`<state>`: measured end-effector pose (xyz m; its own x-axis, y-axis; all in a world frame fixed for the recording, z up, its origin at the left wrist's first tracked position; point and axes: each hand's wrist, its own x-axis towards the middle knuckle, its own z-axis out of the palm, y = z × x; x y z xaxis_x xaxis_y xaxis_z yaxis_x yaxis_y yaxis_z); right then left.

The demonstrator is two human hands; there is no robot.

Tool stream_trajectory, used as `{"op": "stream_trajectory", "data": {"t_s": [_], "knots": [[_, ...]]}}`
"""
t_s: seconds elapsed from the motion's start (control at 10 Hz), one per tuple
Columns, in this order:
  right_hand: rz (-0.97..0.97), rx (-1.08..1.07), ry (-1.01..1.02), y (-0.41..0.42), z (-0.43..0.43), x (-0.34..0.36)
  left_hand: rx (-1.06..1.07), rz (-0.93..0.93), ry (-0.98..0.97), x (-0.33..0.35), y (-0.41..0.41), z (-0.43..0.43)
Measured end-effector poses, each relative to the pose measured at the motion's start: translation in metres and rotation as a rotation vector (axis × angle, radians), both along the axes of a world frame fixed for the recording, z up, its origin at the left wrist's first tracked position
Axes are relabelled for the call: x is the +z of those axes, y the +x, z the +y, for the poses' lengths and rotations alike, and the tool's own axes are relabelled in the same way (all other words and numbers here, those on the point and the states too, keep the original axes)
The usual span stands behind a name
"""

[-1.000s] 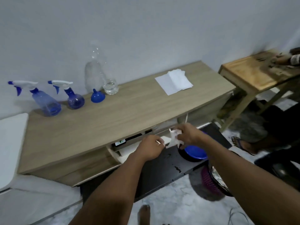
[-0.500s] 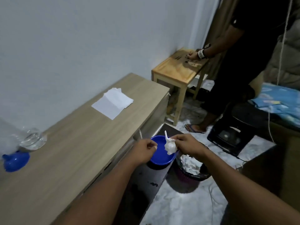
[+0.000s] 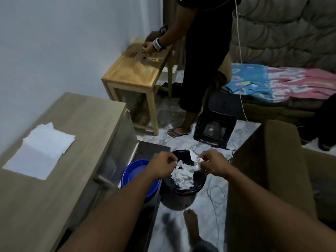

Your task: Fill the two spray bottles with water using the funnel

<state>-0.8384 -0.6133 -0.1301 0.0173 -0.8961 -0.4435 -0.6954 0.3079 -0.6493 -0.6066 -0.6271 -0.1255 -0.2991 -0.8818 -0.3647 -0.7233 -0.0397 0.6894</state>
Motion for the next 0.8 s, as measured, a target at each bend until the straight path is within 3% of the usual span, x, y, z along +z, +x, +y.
{"op": "stream_trajectory", "data": {"t_s": [0.2, 0.5, 0.8], "knots": [[0.107, 0.084, 0.034, -0.037, -0.073, -0.051, 0.013, -0.035, 0.088, -0.037, -0.054, -0.072], [0.083, 0.150, 0.173, -0.063, -0.141, -0.112, 0.099, -0.074, 0.194, -0.080, -0.080, -0.128], [0.019, 0.211, 0.277, -0.069, -0.162, -0.129, 0.134, -0.064, 0.224, -0.081, -0.096, -0.143]]}}
